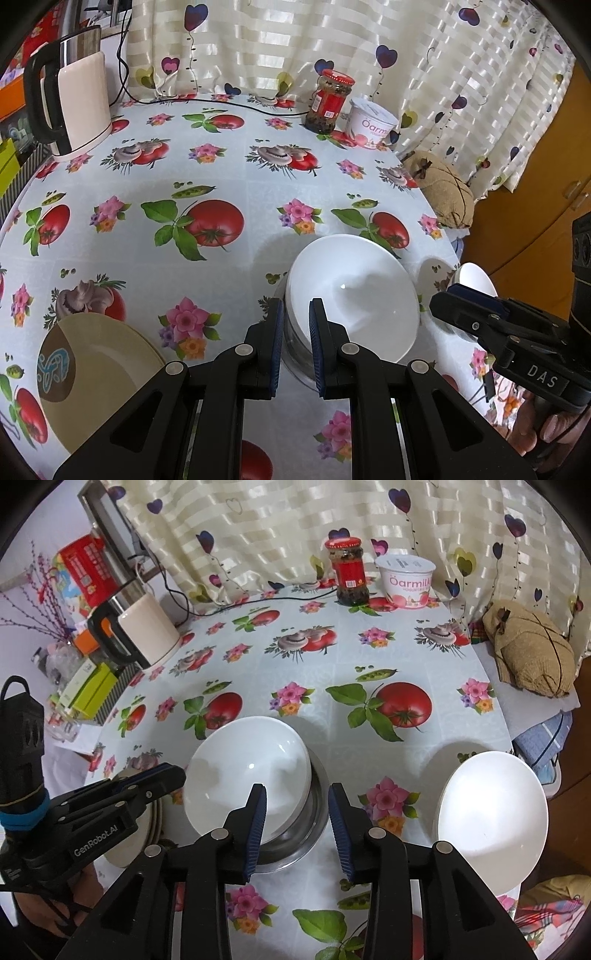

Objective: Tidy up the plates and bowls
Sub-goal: 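Open the right gripper and pull it back from the bowls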

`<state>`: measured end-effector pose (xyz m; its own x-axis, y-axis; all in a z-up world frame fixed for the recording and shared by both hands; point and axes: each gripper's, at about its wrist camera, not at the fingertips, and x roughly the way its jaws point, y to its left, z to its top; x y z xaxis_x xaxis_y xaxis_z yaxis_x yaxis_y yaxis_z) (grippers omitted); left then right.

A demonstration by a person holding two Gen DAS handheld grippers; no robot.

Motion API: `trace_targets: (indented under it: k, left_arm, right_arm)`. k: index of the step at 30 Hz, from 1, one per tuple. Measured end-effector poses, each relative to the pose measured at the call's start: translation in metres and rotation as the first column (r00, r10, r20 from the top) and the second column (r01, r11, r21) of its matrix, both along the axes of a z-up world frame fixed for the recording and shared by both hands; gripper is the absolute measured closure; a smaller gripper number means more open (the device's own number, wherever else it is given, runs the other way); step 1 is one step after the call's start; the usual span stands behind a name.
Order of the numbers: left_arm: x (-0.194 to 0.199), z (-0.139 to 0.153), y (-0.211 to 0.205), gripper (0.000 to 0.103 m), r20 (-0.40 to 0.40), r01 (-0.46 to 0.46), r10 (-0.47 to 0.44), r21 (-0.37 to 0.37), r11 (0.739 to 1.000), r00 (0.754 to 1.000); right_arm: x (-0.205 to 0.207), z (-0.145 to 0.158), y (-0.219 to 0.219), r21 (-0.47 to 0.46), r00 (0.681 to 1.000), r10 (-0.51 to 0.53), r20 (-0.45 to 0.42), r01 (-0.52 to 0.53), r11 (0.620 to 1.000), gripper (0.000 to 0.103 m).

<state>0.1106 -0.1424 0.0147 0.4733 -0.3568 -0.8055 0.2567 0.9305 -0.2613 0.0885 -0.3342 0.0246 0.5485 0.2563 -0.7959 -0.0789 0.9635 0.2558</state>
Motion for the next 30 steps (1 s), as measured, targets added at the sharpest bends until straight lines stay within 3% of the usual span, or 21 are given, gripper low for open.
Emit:
trace_targets:
  k: [30]
  left_arm:
    - [-0.009, 0.014, -0.012, 0.088, 0.031, 0.020, -0.019, -0.007, 1.000, 0.999]
  right_arm:
    - [-0.012, 0.014, -0.011, 0.025, 0.999, -0.020, 0.032, 0.019, 1.000, 0.066]
